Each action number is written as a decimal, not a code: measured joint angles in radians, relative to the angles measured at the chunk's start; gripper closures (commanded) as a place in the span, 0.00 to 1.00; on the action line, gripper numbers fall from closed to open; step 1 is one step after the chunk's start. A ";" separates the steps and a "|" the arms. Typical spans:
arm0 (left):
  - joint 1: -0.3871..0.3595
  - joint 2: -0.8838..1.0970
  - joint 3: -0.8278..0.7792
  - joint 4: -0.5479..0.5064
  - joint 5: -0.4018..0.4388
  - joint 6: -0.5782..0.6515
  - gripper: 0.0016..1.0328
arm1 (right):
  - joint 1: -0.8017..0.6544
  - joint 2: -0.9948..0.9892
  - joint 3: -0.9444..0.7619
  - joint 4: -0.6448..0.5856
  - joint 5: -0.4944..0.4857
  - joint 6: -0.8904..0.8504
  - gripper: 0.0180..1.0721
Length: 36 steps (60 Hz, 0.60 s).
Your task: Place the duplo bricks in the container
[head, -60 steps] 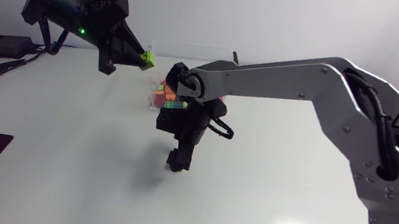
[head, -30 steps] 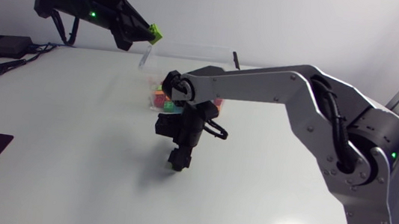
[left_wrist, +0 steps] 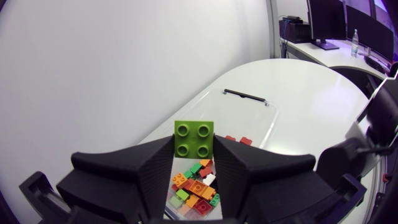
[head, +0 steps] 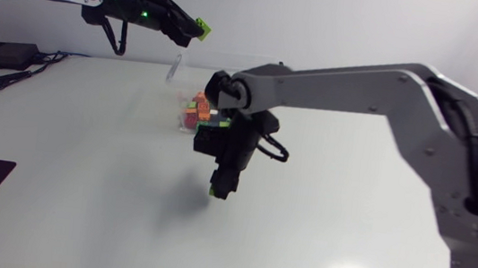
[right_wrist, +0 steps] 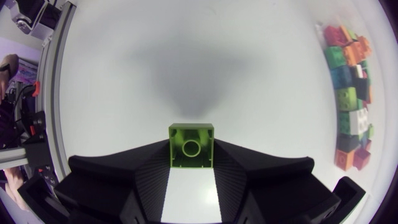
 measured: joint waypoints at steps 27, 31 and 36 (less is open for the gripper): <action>-0.105 0.160 0.077 0.098 -0.335 -0.166 0.04 | -0.163 -0.349 -0.027 -0.069 -0.043 0.020 0.80; -0.114 0.172 0.080 0.098 -0.369 -0.177 0.04 | -0.183 -0.364 -0.011 -0.084 -0.051 0.024 0.80; -0.122 0.172 0.080 0.093 -0.411 -0.200 0.04 | -0.208 -0.378 0.034 -0.086 -0.061 0.043 0.80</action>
